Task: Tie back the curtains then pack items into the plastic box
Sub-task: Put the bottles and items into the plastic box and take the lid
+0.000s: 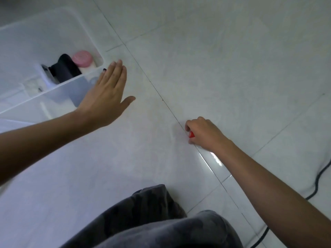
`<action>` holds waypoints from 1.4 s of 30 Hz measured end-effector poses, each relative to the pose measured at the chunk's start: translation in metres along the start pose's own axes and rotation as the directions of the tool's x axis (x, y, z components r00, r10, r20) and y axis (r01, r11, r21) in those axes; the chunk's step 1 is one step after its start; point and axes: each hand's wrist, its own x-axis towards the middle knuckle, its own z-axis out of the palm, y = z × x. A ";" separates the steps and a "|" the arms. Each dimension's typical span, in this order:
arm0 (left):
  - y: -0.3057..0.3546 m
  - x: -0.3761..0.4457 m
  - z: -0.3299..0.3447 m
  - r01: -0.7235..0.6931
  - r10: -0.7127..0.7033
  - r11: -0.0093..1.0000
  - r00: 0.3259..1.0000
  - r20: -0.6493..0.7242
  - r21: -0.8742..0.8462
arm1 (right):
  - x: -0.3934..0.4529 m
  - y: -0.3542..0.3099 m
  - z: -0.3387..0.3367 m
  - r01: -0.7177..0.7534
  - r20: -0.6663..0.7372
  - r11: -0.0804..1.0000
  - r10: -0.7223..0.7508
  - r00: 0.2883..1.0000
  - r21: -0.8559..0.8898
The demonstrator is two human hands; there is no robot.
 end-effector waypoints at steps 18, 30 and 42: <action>-0.172 -0.067 -0.085 0.447 -0.563 0.826 0.696 -0.445 -0.344 | 0.064 -0.228 -0.287 0.502 -0.361 0.825 -0.399 0.843 0.260; -0.207 -0.115 -0.016 0.579 -0.713 0.678 0.668 -0.213 -0.453 | 0.216 -0.380 -0.171 0.480 -0.041 0.865 -0.480 0.877 0.146; -0.206 -0.111 -0.009 0.541 -0.649 0.746 0.721 -0.242 -0.389 | 0.243 -0.395 -0.129 0.351 -0.006 0.879 -0.369 0.930 0.322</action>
